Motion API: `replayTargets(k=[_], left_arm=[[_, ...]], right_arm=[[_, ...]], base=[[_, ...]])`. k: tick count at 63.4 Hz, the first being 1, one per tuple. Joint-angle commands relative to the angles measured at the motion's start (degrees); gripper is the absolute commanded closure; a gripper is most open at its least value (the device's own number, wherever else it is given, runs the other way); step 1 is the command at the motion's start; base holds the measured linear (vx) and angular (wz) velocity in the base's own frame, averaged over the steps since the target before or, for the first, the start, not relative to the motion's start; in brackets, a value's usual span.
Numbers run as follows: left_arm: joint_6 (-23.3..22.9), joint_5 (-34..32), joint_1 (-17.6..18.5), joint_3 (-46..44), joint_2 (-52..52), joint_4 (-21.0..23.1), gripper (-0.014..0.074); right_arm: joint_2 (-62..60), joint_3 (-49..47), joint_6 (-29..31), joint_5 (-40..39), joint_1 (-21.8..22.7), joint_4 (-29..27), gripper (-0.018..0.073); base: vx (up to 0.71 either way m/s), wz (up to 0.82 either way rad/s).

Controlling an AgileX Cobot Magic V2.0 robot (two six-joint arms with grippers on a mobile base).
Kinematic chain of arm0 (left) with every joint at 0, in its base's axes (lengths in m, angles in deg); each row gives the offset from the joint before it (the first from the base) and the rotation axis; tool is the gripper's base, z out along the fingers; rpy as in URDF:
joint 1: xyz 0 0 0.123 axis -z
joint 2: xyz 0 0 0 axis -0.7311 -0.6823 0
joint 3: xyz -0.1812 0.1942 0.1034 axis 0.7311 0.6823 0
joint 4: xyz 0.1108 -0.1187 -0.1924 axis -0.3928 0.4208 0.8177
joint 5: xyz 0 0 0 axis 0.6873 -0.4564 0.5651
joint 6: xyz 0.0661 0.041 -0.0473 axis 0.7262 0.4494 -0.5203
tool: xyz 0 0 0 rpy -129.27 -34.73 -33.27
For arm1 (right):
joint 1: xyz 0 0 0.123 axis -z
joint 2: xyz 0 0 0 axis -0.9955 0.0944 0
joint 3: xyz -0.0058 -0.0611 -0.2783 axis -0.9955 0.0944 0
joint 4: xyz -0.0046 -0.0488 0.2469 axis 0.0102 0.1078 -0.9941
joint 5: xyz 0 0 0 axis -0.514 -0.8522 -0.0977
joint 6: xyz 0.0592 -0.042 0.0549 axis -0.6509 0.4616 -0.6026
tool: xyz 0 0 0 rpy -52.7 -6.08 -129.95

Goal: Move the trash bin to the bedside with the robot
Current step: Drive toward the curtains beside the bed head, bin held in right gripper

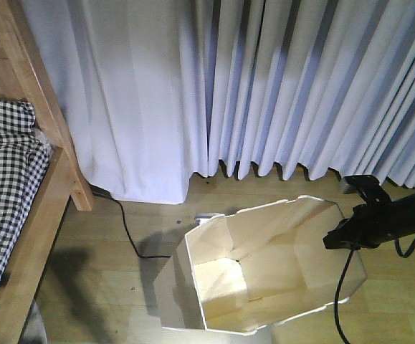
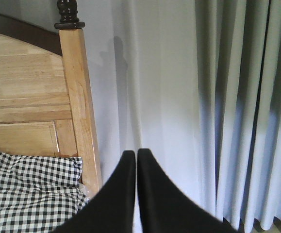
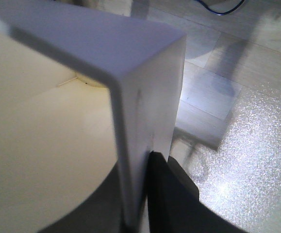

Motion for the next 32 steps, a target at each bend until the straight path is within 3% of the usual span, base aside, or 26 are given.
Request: replayTargets(k=[1, 32], left_arm=[[-0.79, -4.29, 0.35, 0.67, 0.82, 0.54, 0.0603], [-0.79, -4.29, 0.35, 0.67, 0.82, 0.54, 0.0603]], right_arm=[[-3.86, -0.56, -0.81, 12.73, 0.06, -4.48, 0.0564], [-3.86, -0.56, -0.81, 12.73, 0.06, -4.48, 0.0564]], base=[[0.09, 0.0], [0.08, -0.01]])
